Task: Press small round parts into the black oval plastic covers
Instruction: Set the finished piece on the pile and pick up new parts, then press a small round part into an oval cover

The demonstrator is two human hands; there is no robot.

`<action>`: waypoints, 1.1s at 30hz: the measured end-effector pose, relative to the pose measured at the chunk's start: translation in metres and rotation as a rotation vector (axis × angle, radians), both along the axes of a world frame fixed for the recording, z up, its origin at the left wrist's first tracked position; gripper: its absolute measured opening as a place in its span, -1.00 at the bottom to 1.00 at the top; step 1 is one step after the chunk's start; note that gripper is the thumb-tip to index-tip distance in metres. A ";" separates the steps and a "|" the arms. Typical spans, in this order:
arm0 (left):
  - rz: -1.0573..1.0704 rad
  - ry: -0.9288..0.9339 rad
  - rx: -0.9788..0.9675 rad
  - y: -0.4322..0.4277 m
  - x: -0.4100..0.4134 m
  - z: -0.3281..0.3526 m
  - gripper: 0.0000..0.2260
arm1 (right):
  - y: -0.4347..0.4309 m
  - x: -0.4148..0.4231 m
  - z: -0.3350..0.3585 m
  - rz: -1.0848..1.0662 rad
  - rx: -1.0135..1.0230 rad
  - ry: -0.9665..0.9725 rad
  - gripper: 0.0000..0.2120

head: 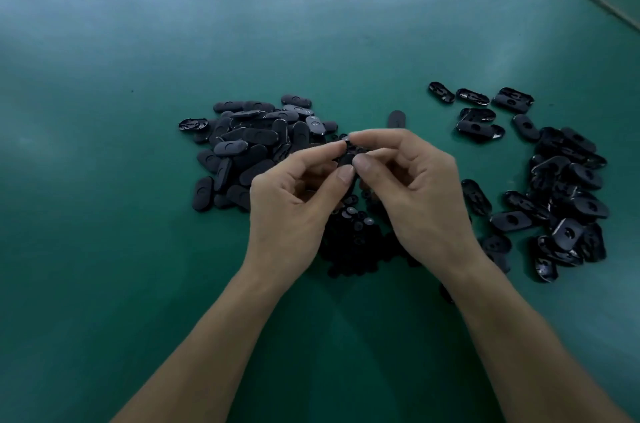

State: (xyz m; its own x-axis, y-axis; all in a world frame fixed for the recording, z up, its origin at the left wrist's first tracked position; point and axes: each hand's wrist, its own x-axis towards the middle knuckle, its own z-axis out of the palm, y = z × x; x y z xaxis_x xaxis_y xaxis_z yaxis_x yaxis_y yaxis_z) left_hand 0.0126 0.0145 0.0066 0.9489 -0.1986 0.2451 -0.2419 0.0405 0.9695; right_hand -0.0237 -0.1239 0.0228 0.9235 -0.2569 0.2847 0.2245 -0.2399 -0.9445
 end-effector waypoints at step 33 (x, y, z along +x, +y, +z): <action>0.096 0.123 -0.215 0.001 0.003 -0.002 -0.93 | 0.003 -0.005 0.002 -0.239 -0.679 0.249 -0.86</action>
